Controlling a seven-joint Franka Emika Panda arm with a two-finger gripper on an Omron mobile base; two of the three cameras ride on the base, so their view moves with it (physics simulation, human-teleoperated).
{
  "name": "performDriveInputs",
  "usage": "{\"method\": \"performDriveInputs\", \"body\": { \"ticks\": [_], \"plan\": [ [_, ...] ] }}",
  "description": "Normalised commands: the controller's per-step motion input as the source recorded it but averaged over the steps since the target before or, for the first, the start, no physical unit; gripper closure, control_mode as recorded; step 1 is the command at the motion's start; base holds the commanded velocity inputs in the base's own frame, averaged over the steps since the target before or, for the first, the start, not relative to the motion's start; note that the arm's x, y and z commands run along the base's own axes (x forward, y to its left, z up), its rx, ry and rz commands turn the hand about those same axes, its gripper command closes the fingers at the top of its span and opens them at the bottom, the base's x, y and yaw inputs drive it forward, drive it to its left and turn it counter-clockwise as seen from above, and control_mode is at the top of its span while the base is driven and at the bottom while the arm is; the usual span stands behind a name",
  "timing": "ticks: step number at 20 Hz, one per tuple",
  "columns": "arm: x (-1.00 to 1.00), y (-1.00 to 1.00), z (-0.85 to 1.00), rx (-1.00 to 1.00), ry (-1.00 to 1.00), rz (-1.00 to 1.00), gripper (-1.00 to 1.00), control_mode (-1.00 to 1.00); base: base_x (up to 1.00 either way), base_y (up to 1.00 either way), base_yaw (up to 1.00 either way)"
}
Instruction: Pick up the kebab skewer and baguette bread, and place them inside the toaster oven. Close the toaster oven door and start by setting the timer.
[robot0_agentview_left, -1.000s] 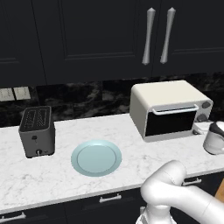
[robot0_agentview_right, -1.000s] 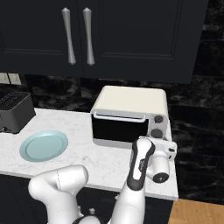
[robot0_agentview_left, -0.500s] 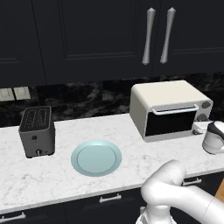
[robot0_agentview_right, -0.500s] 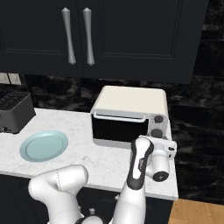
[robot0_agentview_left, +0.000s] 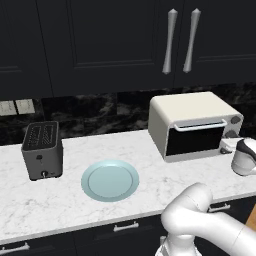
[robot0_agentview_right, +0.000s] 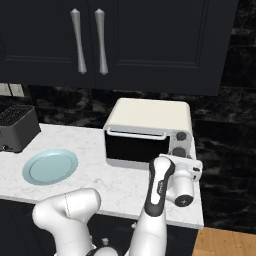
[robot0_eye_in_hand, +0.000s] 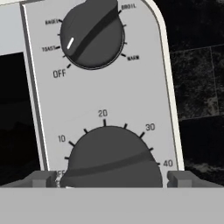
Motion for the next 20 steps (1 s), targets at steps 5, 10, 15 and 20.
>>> {"method": "performDriveInputs", "body": {
  "ticks": [5,10,15,20],
  "plan": [
    [0.12,0.00,0.01,0.00,0.00,0.00,-1.00,-1.00,0.00,0.00,0.00],
    [0.09,0.00,0.00,0.00,0.00,0.00,-1.00,-1.00,0.00,0.00,0.00],
    [0.02,0.00,0.00,0.00,0.00,0.00,1.00,-1.00,0.00,0.00,0.00],
    [0.00,0.00,0.00,0.00,0.00,0.00,1.00,-1.00,0.00,0.00,0.00]
  ]
}}
